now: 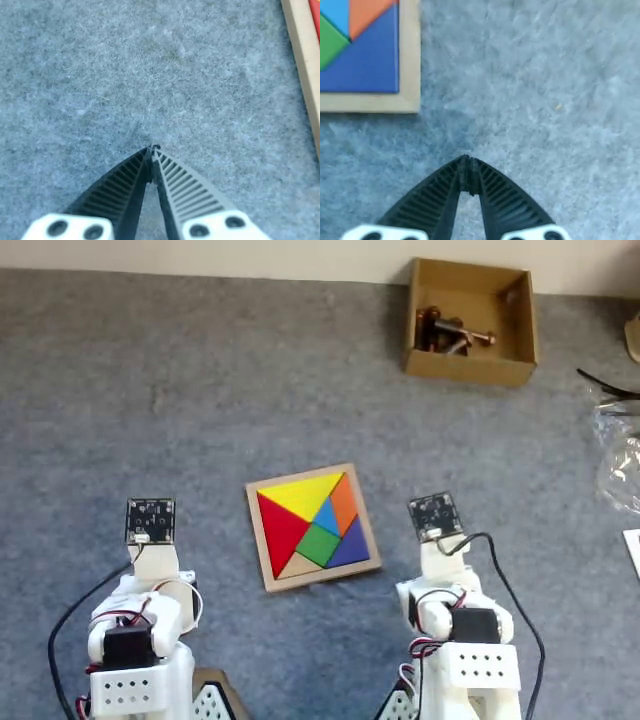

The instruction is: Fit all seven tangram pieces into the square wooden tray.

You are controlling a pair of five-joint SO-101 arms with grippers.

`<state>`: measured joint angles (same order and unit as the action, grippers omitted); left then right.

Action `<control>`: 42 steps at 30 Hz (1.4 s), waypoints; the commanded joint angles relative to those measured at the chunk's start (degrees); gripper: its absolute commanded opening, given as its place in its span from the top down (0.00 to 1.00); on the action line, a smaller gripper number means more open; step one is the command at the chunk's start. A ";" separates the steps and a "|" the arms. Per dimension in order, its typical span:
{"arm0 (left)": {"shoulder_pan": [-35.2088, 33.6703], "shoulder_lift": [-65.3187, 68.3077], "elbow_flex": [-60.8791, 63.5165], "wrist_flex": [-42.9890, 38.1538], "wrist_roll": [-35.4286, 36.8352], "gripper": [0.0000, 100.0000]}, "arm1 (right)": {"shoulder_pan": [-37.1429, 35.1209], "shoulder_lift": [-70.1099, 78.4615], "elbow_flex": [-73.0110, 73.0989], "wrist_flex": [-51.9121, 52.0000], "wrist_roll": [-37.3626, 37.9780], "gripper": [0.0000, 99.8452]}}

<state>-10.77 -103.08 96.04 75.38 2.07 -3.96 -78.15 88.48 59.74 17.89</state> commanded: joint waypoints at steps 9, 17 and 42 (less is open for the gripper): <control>-0.48 0.40 1.19 0.44 0.09 1.00 | 0.66 -0.84 0.13 -4.70 -0.35 0.99; -0.48 0.40 1.19 0.44 0.09 1.00 | 0.66 -0.84 -0.04 -4.70 -0.44 0.99; -0.48 0.40 1.19 0.44 0.09 1.00 | 0.57 -26.68 0.48 10.95 -0.53 0.99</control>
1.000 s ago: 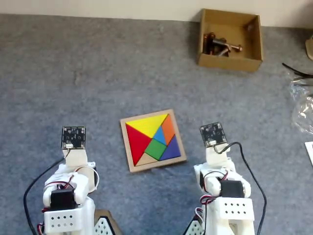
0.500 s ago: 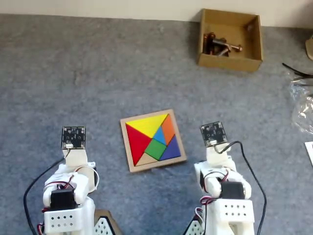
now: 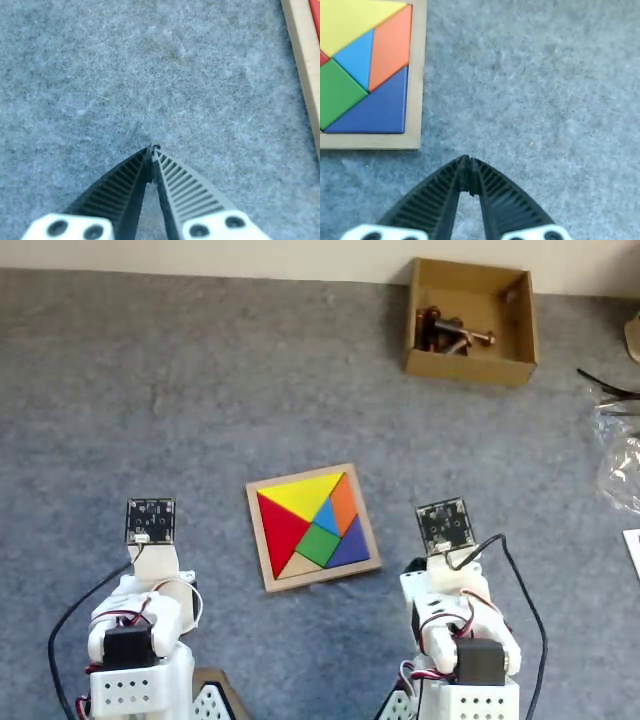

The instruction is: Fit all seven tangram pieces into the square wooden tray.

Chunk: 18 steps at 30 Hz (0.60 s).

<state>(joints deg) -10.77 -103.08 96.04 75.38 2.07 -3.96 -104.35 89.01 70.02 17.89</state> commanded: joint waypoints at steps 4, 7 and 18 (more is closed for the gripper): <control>-0.48 0.40 1.19 0.44 0.09 1.00 | 0.66 -0.92 2.15 1.01 -0.53 0.99; -0.48 0.40 1.19 0.44 0.09 1.00 | 1.01 -0.92 5.14 0.75 -0.26 0.99; -0.48 0.40 1.19 0.44 0.09 1.00 | 1.01 -0.92 9.71 1.27 -0.44 0.99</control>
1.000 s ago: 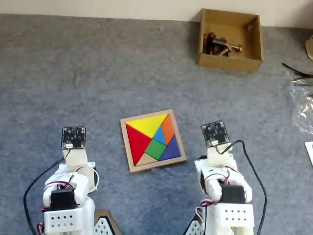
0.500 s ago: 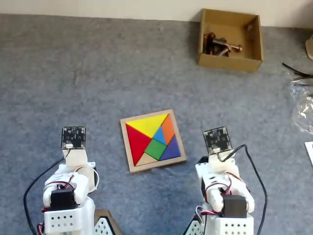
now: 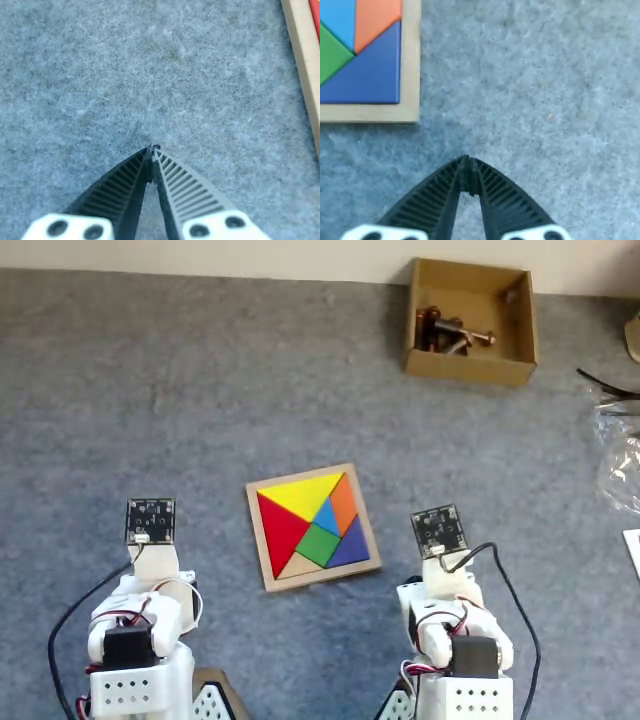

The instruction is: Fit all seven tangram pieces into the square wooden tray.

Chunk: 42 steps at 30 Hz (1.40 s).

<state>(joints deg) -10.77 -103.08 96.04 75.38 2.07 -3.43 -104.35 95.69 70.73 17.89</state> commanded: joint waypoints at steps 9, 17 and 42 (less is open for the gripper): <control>-0.48 0.40 1.19 0.44 0.09 1.00 | 0.57 -0.92 4.62 0.57 -0.53 0.99; -0.48 0.40 1.19 0.44 0.09 1.00 | 5.41 -0.75 6.73 0.66 -0.53 0.99; -0.48 0.40 1.19 0.44 0.09 1.00 | 3.03 -0.84 6.81 0.84 -19.25 0.99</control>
